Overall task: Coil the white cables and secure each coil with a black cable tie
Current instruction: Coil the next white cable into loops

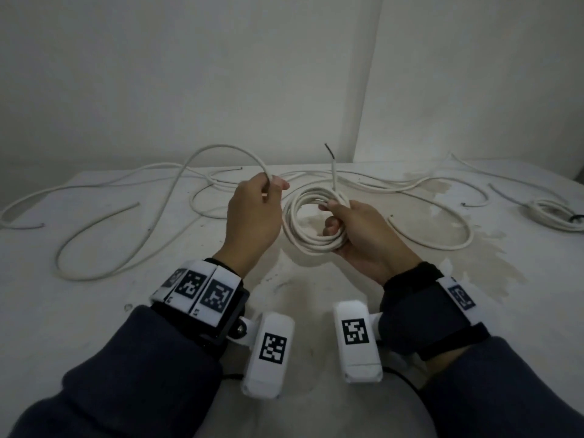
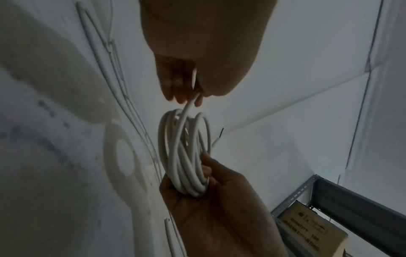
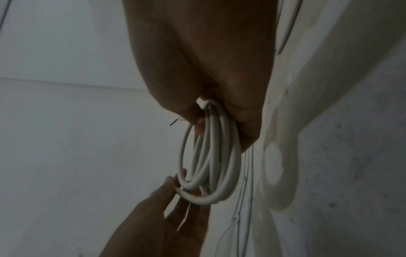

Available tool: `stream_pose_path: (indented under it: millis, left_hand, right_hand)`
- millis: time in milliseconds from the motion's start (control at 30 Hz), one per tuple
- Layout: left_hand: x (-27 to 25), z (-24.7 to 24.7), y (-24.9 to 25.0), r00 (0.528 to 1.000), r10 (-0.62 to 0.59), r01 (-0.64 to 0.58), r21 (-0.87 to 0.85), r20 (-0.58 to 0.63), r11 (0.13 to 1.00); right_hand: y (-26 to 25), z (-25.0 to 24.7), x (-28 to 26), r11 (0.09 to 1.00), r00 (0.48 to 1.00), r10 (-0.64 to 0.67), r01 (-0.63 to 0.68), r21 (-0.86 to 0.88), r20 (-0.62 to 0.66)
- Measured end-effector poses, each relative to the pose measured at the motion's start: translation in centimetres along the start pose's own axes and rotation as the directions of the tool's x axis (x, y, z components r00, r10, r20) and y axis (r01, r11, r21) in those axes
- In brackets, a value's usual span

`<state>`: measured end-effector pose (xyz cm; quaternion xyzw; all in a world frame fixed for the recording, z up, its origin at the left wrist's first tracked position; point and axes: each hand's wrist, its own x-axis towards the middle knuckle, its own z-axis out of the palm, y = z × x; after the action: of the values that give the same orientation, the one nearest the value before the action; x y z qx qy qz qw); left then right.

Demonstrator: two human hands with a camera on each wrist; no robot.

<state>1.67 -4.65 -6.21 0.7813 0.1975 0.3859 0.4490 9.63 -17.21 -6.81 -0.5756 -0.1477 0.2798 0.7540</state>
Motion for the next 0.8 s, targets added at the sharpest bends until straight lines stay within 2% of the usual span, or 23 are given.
stream_pose_path:
  millis: [33, 100, 167, 233, 367, 567, 700, 800]
  left_hand:
    - [0.1, 0.0, -0.1, 0.999, -0.02, 0.02, -0.007, 0.026, 1.0]
    - [0.0, 0.1, 0.1, 0.983, -0.121, 0.142, -0.148, 0.139, 0.979]
    - [-0.4, 0.0, 0.5, 0.934, -0.227, 0.308, -0.296, 0.278, 0.904]
    - [-0.5, -0.1, 0.9, 0.892, -0.263, 0.394, -0.35, 0.366, 0.85]
    - [-0.3, -0.4, 1.1, 0.849, -0.247, 0.447, -0.386, 0.468, 0.807]
    - [-0.3, -0.2, 0.5, 0.792, -0.306, 0.536, -0.361, 0.528, 0.763]
    - [-0.4, -0.2, 0.7, 0.791, -0.289, 0.508, -0.317, 0.539, 0.801]
    - [-0.4, -0.1, 0.8, 0.775, -0.293, 0.549, -0.366, 0.559, 0.752]
  right_hand:
    - [0.0, 0.1, -0.1, 1.0, 1.0, 0.003, -0.002, -0.018, 0.028]
    - [0.0, 0.3, -0.2, 0.998, 0.997, 0.013, -0.008, -0.057, 0.078]
    - [-0.1, 0.4, -0.4, 0.995, 0.993, 0.024, -0.013, -0.101, 0.114]
    - [-0.3, 0.2, -0.5, 0.993, 0.989, 0.038, -0.021, -0.114, 0.145]
    - [-0.6, 0.0, -1.1, 0.991, 0.977, 0.064, -0.038, -0.131, 0.205]
    - [-0.3, 0.4, -1.1, 0.96, 0.985, 0.037, 0.012, -0.28, 0.171]
    - [-0.2, 0.5, -1.0, 0.966, 0.981, 0.056, -0.006, -0.26, 0.185]
    - [-0.3, 0.3, -0.9, 0.963, 0.978, 0.072, -0.017, -0.267, 0.198]
